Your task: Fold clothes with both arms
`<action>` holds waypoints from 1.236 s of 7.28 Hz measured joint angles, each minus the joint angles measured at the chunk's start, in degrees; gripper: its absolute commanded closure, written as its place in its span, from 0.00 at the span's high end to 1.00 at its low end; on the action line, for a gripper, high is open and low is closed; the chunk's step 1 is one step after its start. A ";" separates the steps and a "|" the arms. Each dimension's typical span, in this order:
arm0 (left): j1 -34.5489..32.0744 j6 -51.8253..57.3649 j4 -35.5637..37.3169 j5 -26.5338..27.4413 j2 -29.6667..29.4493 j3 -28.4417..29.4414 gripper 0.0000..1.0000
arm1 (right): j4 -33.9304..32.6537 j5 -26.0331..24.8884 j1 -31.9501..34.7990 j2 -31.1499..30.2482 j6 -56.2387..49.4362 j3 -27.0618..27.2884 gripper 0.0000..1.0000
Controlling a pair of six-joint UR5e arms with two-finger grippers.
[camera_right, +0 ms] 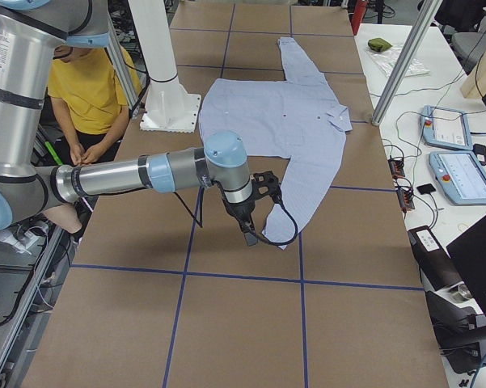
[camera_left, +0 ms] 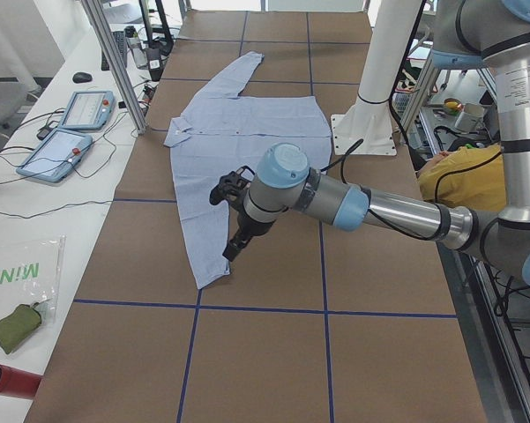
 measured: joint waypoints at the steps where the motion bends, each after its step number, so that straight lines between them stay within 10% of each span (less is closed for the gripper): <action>1: -0.29 -0.24 -4.62 -0.10 -3.14 2.59 1.00 | 4.17 0.10 0.00 0.45 1.20 -1.39 1.00; 6: -0.40 -0.25 -12.50 -0.55 -5.34 7.91 1.00 | 32.83 4.58 -6.55 -0.41 29.13 -11.63 1.00; 9: -0.40 -0.13 -12.75 -0.58 -5.17 7.91 1.00 | 46.80 -12.36 -23.94 -2.08 59.11 -12.48 0.97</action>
